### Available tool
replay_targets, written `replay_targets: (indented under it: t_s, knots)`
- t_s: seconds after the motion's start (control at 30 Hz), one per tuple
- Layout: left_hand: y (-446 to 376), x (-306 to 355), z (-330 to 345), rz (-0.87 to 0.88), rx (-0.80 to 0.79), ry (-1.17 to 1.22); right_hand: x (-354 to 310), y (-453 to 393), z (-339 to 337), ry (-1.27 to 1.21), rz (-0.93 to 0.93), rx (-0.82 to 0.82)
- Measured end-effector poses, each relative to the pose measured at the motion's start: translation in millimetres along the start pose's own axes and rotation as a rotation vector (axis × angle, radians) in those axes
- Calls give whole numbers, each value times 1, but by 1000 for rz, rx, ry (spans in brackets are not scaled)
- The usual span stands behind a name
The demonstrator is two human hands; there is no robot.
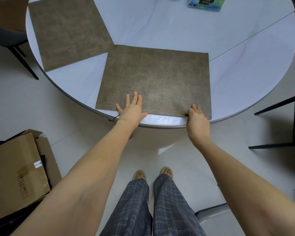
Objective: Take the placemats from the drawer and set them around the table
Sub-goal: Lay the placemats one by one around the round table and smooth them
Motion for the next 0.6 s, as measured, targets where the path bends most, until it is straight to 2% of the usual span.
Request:
replay_targets:
  t_s: [0.2,0.3,0.4,0.5,0.6]
  knots:
    - [0,0,0,6,1,-2,-2,3,-1,6,10,10]
    - [-1,-1,0,8,-9,2,-27,-3,-8,10,-106,73]
    - [-5,-2,1,6,12,-7,-71,-36,-6,-42,-238,-26]
    - [-8,-4,3,-13,76,-79,-108,-73,15,-3,-292,-132]
    - [-11,-2,0,-31,118,-99,-102,-82,28,82,-316,-124]
Point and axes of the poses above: each hand's wrist, its own y-axis away from the middle knuckle, its own z-axis out of the palm, x = y × z, the point moved 7 cm from there along -y, towards the middle knuckle, and after that the axes turned 15 degrees about -x, right-handed, at the moved point
